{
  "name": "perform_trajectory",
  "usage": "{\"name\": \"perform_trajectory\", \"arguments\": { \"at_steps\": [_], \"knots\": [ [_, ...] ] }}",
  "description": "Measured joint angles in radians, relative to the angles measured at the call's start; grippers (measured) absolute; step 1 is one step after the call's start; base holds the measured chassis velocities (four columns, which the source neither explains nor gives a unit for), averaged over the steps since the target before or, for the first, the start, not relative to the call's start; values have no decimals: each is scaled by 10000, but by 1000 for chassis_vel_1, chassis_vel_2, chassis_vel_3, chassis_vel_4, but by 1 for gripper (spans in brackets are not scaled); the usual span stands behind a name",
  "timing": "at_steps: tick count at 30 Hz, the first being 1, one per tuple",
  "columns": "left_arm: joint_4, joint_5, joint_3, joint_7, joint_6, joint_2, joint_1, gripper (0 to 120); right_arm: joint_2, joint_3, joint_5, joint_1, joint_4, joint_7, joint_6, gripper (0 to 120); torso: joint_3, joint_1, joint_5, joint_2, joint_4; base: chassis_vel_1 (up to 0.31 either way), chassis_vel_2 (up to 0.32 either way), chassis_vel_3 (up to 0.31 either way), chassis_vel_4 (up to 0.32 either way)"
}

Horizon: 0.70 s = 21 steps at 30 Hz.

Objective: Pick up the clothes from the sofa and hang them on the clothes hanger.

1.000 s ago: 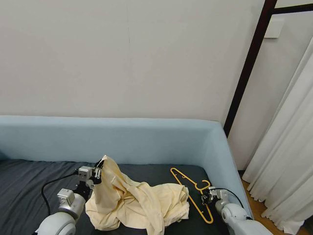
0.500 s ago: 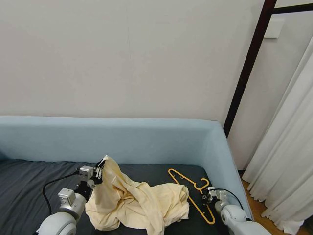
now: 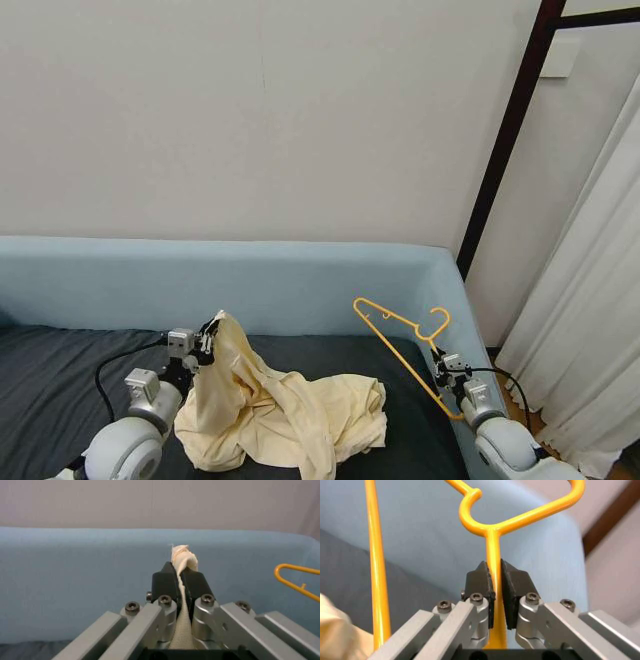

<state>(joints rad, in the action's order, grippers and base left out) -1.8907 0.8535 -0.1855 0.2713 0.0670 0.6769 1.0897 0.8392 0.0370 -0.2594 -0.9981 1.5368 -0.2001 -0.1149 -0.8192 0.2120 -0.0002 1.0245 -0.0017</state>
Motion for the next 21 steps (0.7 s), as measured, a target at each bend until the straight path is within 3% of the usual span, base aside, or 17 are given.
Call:
{"name": "perform_trajectory", "arguments": {
  "at_steps": [8, 14, 21],
  "knots": [
    [-103, 792, 606, 33, -505, -841, -1290, 0, -209, 46, 1943, -1649, 2559, -160, -265, 4, 0, -1, 1, 0, 1, 0, 0, 0, 0],
    [-478, 974, 608, 20, -636, -1139, -1282, 0, -334, -406, 2651, -2409, 3352, -156, -254, 4, 0, 0, 0, 0, 3, 0, 0, 0, 0],
    [-800, 785, 522, 32, -667, -1021, -777, 0, -260, -1130, 3350, -2756, 3464, -87, -287, 4, 0, -1, 1, 0, 1, 0, 0, 0, 0]
  ]
}}
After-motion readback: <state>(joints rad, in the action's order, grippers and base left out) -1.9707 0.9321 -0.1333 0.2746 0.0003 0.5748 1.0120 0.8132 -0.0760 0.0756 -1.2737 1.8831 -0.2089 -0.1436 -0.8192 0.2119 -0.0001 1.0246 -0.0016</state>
